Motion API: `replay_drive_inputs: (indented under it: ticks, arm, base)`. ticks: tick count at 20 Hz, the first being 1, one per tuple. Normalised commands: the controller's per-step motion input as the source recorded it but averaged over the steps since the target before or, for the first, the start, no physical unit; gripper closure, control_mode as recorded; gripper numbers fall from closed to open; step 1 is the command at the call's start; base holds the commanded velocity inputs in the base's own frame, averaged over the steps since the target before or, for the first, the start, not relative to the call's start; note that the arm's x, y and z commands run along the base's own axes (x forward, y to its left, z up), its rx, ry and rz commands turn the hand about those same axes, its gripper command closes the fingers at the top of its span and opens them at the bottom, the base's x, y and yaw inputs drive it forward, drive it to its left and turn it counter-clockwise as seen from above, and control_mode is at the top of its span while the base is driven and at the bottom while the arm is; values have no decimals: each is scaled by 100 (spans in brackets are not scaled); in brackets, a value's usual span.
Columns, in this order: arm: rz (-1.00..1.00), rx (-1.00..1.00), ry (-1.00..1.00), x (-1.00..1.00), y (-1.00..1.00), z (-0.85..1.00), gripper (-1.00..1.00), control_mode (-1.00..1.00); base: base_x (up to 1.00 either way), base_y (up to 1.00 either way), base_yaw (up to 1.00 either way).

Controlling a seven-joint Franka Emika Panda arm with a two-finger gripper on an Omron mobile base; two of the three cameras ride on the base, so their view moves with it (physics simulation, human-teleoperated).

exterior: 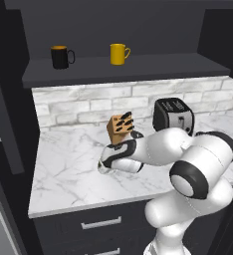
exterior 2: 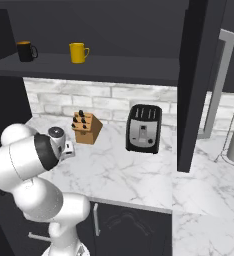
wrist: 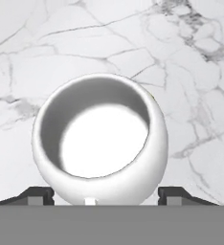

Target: Pick the mug on the counter and place it in the cabinet with the handle facing the right, like the mugs already inside.

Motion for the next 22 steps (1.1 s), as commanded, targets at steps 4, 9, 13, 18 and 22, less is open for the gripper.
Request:
replay_drive_inputs:
  ticks: [4, 9, 13, 18, 22]
  arm:
    - [0, 3, 0, 0, 7, -12, 100, -100]
    - [0, 0, 0, -6, 20, -7, 100, -100]
    - [0, 0, -8, -37, 34, 0, 100, -100]
    - [0, 0, -12, -40, 34, 12, 100, -100]
    - [0, 2, -14, -36, 21, 27, 100, -100]
  base:
    - [0, 0, 0]
    - [0, 0, 0]
    - [0, 0, 0]
    - [0, 0, 0]
    - [0, 0, 0]
